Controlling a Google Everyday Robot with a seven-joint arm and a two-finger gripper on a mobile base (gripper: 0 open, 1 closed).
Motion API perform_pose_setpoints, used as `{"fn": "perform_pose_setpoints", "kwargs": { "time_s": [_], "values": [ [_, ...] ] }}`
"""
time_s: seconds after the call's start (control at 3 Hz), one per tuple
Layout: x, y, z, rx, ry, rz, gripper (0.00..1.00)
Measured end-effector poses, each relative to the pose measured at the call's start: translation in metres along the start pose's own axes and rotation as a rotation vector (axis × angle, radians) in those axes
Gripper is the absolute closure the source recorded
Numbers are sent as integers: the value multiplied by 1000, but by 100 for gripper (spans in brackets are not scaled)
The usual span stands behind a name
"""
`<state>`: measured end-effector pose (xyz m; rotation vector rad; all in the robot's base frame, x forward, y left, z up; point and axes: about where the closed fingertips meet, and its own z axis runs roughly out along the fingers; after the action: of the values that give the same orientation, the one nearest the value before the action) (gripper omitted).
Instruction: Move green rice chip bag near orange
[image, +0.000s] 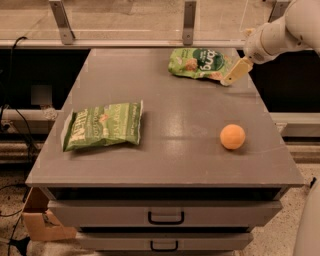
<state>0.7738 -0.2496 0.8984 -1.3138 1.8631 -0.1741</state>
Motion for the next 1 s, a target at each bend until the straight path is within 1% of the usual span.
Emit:
{"fn": "perform_pose_setpoints", "kwargs": {
  "time_s": [0.33, 0.67, 1.0],
  "values": [
    [-6, 2, 12, -19, -22, 72, 0],
    [-3, 7, 21, -28, 8, 154, 0],
    [2, 16, 30, -51, 44, 231, 0]
  ]
}}
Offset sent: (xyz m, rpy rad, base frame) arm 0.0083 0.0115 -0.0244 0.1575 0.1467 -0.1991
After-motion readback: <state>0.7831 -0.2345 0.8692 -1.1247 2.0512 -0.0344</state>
